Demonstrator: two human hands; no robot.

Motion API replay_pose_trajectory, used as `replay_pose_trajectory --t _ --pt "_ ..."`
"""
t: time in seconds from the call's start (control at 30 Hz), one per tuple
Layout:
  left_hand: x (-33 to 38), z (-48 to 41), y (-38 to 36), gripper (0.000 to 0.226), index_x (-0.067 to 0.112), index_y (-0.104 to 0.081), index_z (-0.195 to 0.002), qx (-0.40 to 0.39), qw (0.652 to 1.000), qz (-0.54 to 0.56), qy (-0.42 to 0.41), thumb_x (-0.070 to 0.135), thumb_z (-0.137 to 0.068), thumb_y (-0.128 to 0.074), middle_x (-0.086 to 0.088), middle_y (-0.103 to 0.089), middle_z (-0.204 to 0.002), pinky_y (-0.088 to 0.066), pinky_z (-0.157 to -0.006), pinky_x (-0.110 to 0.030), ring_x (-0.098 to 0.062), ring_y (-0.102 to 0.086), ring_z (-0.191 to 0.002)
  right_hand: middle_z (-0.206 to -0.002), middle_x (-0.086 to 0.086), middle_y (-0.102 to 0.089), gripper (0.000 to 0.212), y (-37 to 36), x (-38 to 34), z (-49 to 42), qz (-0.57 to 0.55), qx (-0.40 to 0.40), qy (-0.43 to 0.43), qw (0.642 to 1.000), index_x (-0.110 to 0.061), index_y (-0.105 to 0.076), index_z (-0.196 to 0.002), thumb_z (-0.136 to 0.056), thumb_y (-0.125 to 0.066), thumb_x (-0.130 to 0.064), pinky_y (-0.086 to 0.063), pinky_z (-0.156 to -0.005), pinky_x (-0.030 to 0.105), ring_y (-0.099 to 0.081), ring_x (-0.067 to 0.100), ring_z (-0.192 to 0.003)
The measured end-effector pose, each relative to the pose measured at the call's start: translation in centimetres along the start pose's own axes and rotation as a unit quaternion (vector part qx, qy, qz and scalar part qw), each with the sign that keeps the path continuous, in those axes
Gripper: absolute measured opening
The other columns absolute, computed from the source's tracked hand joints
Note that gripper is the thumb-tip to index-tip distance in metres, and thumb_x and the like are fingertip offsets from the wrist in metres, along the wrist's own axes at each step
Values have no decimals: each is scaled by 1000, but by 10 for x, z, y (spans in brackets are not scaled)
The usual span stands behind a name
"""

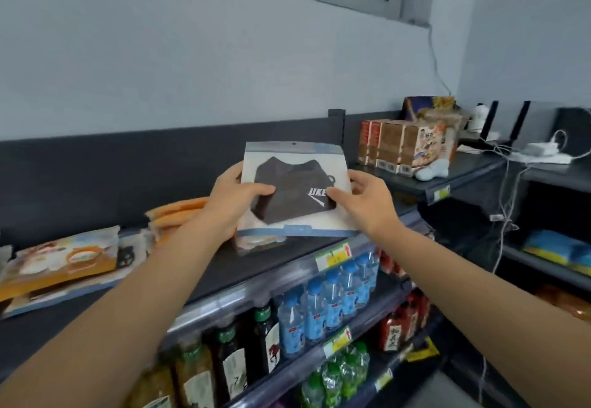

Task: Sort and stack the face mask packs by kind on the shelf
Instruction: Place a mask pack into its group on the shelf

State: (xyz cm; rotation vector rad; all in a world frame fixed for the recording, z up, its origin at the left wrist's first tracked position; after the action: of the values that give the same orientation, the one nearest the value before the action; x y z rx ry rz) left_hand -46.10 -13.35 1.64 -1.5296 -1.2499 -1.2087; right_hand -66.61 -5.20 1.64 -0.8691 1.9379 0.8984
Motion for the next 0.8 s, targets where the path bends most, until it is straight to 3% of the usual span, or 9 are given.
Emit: replay_pose_trajectory --t 0.13,0.23,0.33,0.4,0.5,0.6,0.7,0.8 --pt "-1 -32 -84 35 17 -68 -106 -12 999 -14 -30 -3 -77 -73 0 -73 -100 -54 -74 -25 -16 -69 -94 -99 -1 -67 31 66 32 -35 4 44 0 999 -13 -62 -116 -86 -69 -19 -51 -78 28 -65 18 -92" --pt "-3 -61 -132 27 19 -63 -95 -10 999 -41 -35 0 -79 -74 5 -68 -92 -49 -63 -17 -9 -65 -83 -99 -3 -67 20 99 53 -68 12 68 -13 998 -17 -61 -104 -86 -69 -20 -49 -76 27 -64 15 -87" --pt "-8 -95 -164 35 11 -62 -109 -10 993 -114 -41 7 -78 -77 -2 -69 -101 -49 -72 -23 -15 -65 -90 -99 -1 -69 22 119 72 -109 27 83 -34 996 -13 -64 -101 -82 -72 -21 -50 -76 28 -64 15 -86" --pt "-13 -122 -178 33 8 -63 -108 -18 987 -157 -30 11 -78 -77 -2 -69 -100 -47 -68 -22 -13 -63 -86 -98 1 -69 27 126 84 -140 45 87 -37 995 -9 -67 -105 -81 -74 -20 -48 -74 28 -63 16 -85" --pt "-26 -165 -190 25 7 -60 -87 -28 974 -224 -5 20 -77 -79 -4 -51 -76 -40 -63 -26 -17 -48 -68 -106 10 -70 38 126 105 -184 62 86 -43 993 -3 -67 -109 -78 -75 -23 -52 -83 36 -64 22 -92" --pt "-44 -207 -199 43 12 -38 -67 -32 958 -283 10 23 -76 -79 -3 -30 -63 -34 -59 -32 -19 -35 -58 -119 16 -64 47 119 124 -221 84 81 -52 992 3 -59 -121 -82 -73 -19 -47 -92 35 -60 27 -106" --pt "-60 -245 -205 42 11 -40 -67 -34 943 -329 40 26 -77 -78 -4 -36 -60 -31 -55 -31 -18 -35 -53 -125 14 -61 43 106 145 -258 115 52 -63 990 2 -56 -124 -87 -68 -17 -42 -87 28 -57 26 -112" --pt "-78 -274 -211 36 7 -47 -76 -46 918 -389 70 29 -80 -75 -6 -44 -63 -37 -58 -31 -20 -43 -57 -133 14 -56 48 89 171 -289 169 4 -72 983 0 -51 -131 -91 -63 -23 -40 -96 31 -52 28 -121"
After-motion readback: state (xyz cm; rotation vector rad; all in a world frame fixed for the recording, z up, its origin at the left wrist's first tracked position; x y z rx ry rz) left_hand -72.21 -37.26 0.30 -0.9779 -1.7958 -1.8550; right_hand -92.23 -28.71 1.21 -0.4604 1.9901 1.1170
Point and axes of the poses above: each hand's wrist, its own z-axis away from the middle knuckle, its own y-axis out of the back of the hand, x = y × z, the point moved 6 cm from there along -z, towards the middle knuckle
